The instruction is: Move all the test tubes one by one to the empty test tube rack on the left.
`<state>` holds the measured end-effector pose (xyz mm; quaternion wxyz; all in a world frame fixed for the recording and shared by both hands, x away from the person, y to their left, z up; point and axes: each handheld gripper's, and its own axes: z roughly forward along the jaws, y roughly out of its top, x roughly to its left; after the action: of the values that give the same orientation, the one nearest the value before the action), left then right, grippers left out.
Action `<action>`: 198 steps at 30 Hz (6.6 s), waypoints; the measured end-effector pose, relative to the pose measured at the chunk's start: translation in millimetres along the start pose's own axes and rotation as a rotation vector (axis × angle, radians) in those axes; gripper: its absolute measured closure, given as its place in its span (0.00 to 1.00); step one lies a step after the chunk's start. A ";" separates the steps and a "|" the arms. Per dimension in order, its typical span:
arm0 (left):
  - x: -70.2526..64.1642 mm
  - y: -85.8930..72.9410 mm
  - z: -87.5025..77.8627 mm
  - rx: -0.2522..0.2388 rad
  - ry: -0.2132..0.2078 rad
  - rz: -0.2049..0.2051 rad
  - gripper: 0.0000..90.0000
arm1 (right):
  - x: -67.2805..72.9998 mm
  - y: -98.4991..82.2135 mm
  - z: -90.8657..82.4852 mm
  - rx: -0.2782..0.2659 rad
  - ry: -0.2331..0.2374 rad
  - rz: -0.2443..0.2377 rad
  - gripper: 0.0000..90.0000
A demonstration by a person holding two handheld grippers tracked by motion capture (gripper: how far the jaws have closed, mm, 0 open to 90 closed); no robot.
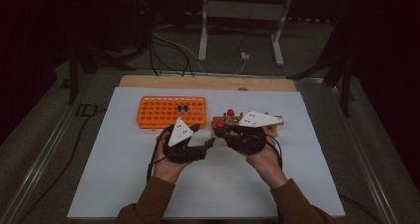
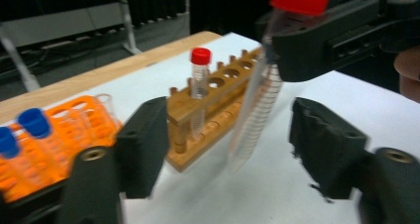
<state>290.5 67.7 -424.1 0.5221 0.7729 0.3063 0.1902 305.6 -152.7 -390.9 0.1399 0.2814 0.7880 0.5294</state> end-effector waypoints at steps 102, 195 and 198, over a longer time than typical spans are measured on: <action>128.7 -43.1 36.9 0.077 0.376 -0.208 0.84 | -39.5 -63.4 -47.3 -0.053 -0.210 0.136 0.12; 11.3 1.7 36.5 0.004 0.068 -0.037 0.24 | -42.0 4.8 10.2 -0.029 -0.139 0.097 0.78; 7.7 3.4 40.0 -0.001 0.061 -0.018 0.37 | -32.9 4.8 14.6 -0.025 -0.096 0.088 0.78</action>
<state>321.7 44.3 -436.5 0.5146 0.7638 0.3287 0.2090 340.9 -159.7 -394.9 0.1575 0.3388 0.7606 0.5310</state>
